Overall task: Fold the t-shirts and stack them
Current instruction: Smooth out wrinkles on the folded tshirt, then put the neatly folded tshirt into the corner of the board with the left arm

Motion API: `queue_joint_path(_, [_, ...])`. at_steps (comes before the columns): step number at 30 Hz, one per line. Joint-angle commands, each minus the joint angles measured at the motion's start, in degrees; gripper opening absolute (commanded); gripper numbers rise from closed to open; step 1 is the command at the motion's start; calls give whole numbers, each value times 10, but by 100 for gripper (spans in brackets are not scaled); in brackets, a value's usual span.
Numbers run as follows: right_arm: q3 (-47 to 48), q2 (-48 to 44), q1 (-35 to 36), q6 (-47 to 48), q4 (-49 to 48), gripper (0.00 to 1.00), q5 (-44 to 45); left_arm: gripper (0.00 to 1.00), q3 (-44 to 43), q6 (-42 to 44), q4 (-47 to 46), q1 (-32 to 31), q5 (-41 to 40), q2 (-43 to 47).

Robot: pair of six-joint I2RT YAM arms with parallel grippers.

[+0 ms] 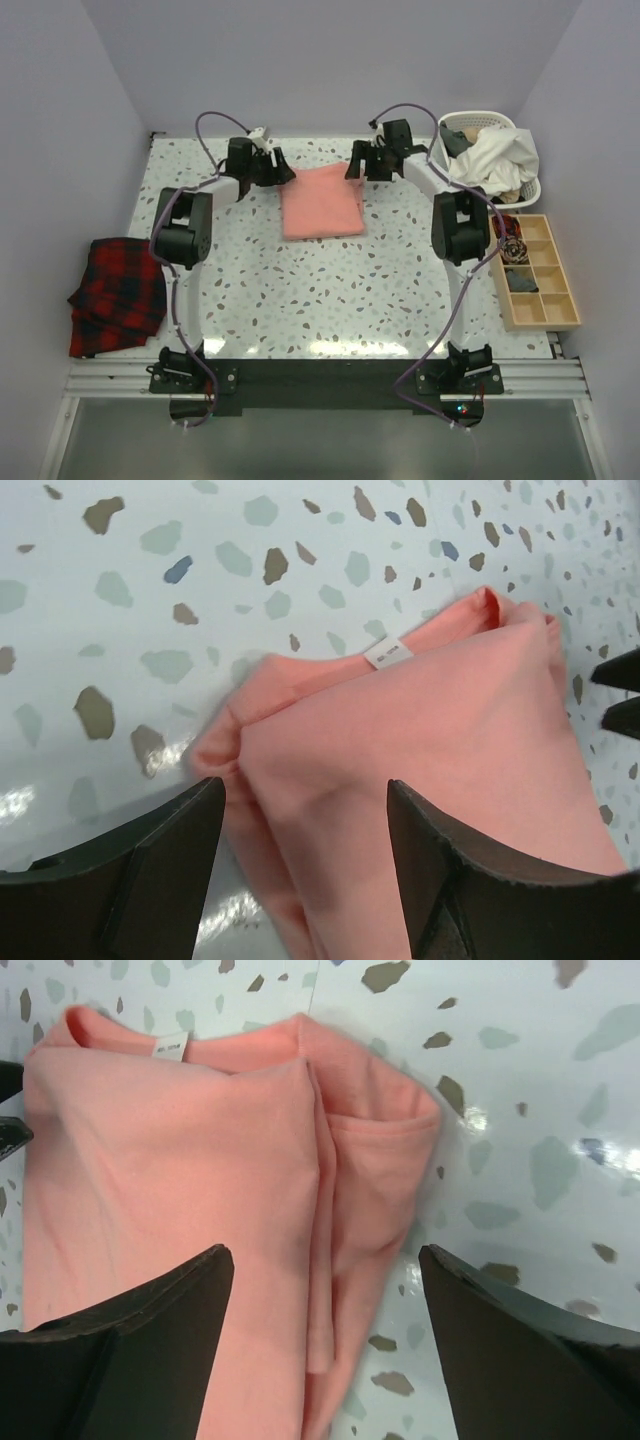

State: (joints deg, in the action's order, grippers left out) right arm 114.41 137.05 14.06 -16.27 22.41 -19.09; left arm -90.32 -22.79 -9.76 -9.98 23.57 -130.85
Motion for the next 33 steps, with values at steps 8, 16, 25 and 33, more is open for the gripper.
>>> queue_joint_path(8, [-59,-85,-18,23,-15,82,27,72,102,13,-11,7,-40,115])
queue_joint_path(16, [-89,-62,-18,7,-44,82,-17,72,154,-14,-46,7,-3,104])
queue_joint_path(25, [-91,-30,-9,-20,-56,82,-74,72,164,-54,-97,-6,62,71])
queue_joint_path(33, [-95,-14,16,-24,-64,81,-154,71,145,-96,-131,-41,109,38])
